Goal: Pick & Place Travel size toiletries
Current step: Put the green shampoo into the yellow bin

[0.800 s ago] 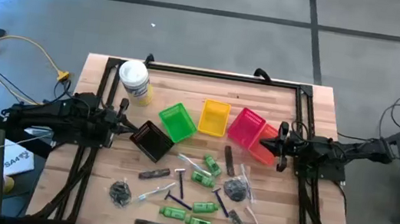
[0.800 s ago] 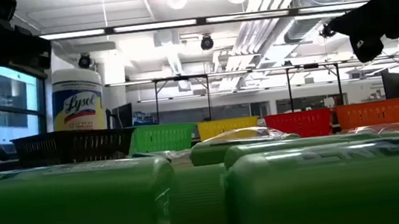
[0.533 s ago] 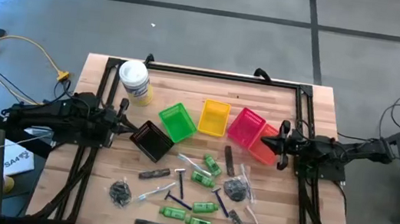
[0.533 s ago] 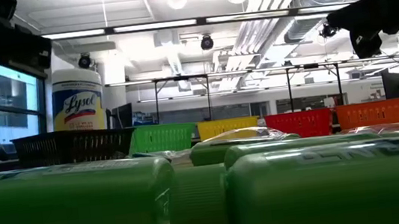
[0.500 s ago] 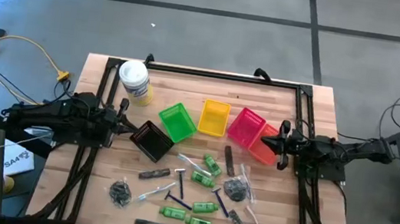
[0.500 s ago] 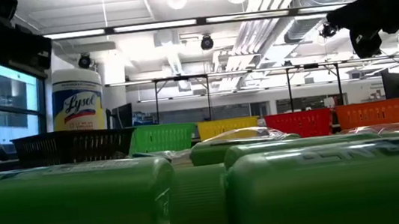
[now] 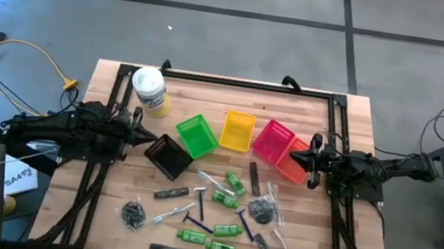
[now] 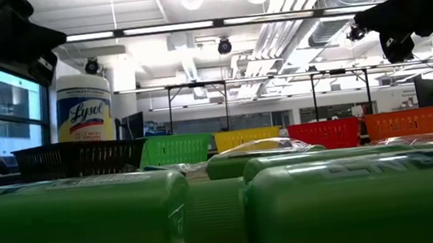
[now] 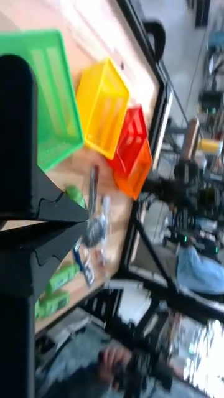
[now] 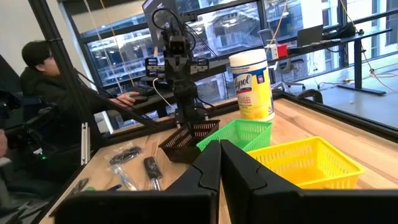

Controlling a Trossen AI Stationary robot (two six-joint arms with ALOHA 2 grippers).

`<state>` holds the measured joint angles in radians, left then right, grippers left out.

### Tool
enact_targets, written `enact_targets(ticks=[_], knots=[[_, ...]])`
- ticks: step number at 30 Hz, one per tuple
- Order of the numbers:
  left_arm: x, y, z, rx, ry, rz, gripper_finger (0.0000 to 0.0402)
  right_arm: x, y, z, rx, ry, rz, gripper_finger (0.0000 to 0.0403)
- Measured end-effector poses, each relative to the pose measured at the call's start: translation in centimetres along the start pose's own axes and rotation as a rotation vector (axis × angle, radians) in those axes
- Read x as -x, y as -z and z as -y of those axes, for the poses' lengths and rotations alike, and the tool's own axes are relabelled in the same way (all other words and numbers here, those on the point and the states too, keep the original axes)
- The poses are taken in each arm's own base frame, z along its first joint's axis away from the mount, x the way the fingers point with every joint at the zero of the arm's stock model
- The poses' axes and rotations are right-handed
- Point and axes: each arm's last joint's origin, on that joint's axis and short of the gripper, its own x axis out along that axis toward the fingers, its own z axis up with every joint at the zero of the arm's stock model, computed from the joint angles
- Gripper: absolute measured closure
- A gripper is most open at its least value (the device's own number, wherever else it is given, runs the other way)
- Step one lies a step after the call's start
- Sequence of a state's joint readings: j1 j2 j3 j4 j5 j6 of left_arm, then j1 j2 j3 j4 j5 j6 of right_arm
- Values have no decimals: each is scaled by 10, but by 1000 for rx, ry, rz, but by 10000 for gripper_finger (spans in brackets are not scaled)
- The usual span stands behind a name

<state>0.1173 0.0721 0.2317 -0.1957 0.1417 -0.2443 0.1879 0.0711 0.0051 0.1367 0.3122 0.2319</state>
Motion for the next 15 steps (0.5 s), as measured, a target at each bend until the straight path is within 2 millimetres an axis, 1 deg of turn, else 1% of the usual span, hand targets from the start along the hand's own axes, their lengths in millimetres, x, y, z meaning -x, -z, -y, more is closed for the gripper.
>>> enact_targets(ticks=[5, 9, 15], knots=[[-3, 2, -3, -15, -67, -19, 402, 0, 0, 0, 5, 4, 3, 399], [-7, -1, -3, -37, -84, 1, 402, 0, -1, 0, 62, 3, 11, 399], [-11, -5, -4, -141, -120, 30, 402, 0, -2, 0, 101, 10, 26, 399]])
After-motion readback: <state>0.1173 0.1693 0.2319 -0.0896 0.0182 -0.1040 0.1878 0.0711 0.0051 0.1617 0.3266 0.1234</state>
